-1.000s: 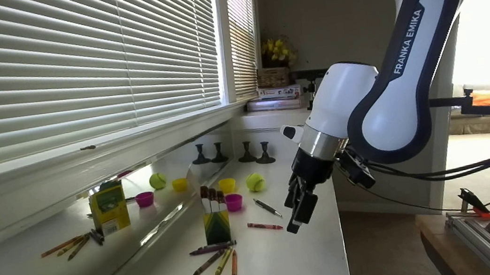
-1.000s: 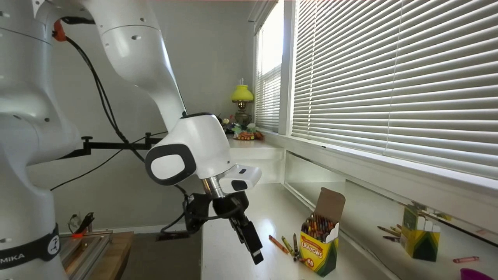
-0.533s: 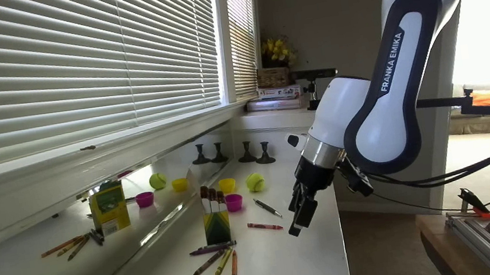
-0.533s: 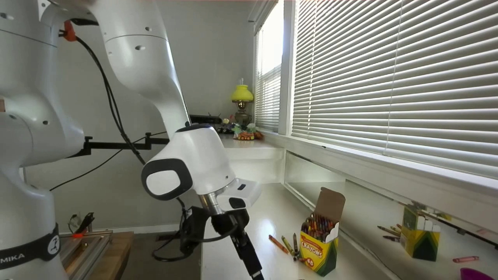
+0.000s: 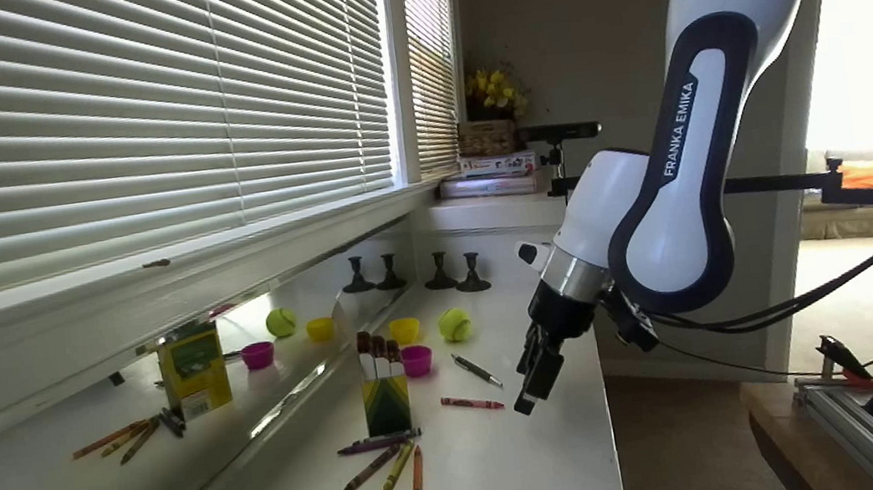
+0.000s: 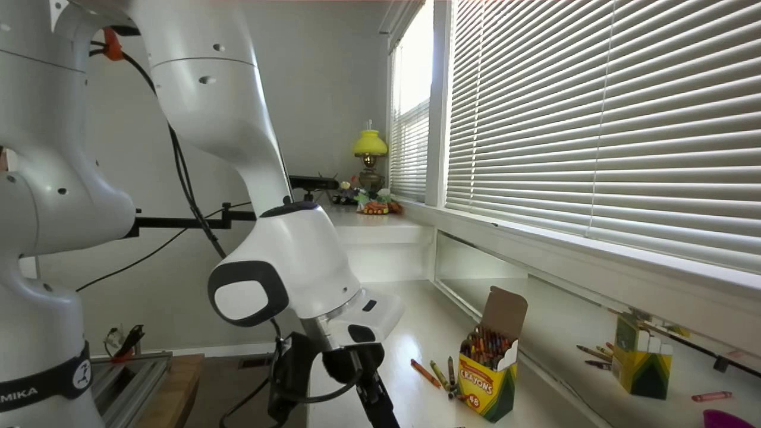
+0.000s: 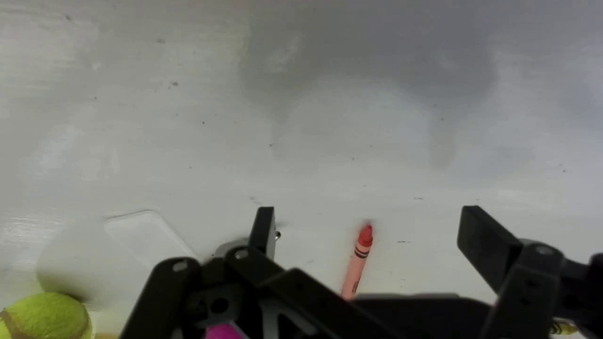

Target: Put two shiny objects in the pink bowl then put the pink crayon in the box on the counter.

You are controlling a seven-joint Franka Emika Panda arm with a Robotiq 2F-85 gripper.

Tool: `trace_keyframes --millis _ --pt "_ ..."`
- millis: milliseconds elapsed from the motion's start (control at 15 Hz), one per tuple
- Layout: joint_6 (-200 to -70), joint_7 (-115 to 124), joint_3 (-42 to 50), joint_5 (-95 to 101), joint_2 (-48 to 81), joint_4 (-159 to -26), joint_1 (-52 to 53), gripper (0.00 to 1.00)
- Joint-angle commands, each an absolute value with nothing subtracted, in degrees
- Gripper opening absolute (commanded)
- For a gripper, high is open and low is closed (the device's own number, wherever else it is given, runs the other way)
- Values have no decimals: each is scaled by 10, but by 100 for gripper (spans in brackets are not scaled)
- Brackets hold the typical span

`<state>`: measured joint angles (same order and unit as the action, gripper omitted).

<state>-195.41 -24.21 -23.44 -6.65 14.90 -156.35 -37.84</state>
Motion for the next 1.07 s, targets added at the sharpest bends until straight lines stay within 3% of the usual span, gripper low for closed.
trace_keyframes --millis 0,133,200,467,800,933,1000 --pt "-1987 -229 -273 -23 187 -1547 -434 100" --pt "-1990 -233 -284 -15 196 -1543 -450 98" --pt "-1993 -235 -287 -13 199 -1543 -455 88" --pt "-2001 -236 -306 -4 209 -1542 -476 73" --pt "-2013 -240 -321 -2 215 -1539 -487 76" --pt "-2016 -240 -321 -4 218 -1536 -489 74" --pt "-2017 -242 -319 -4 220 -1533 -488 68"
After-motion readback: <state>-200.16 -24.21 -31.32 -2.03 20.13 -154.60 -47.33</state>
